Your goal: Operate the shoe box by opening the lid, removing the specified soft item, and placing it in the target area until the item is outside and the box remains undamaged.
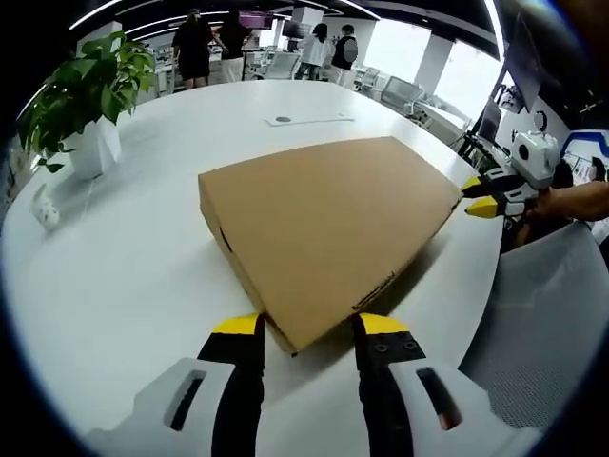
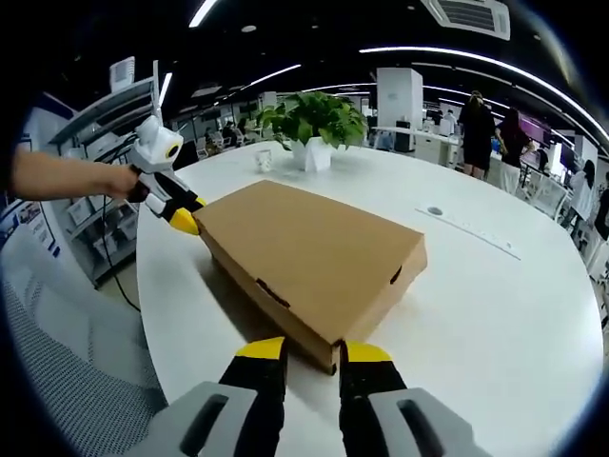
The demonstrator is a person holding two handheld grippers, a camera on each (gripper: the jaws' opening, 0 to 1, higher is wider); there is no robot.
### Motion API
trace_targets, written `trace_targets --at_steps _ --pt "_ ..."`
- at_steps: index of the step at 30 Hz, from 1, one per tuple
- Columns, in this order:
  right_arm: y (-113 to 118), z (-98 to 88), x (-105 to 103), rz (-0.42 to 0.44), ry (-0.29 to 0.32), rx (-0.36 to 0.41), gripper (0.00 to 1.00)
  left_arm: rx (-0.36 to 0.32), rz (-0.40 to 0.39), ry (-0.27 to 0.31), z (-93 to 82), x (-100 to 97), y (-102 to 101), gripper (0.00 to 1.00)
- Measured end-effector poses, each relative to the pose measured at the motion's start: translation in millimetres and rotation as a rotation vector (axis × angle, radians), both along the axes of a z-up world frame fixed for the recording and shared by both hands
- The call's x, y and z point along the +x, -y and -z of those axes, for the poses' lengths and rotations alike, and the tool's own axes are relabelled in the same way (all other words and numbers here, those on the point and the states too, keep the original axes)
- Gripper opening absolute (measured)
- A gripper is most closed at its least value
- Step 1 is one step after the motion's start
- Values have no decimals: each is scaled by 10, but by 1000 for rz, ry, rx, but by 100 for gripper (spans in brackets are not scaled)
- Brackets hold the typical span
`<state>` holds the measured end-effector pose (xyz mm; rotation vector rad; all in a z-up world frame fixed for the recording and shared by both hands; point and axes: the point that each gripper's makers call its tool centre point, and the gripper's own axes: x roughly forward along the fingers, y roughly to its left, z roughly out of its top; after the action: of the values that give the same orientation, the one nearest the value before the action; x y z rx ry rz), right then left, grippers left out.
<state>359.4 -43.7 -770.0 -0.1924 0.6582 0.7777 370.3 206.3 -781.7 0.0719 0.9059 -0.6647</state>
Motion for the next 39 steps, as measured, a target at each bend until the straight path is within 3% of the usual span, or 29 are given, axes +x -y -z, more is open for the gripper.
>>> trace_targets --at_steps 12,39 --pt "-105 -5 -105 -28 -5 7 17 13 0 -6 2 -149 -103 36" --pt "-297 8 -212 -77 -1 20 12 21 -3 -6 1 -231 -332 36"
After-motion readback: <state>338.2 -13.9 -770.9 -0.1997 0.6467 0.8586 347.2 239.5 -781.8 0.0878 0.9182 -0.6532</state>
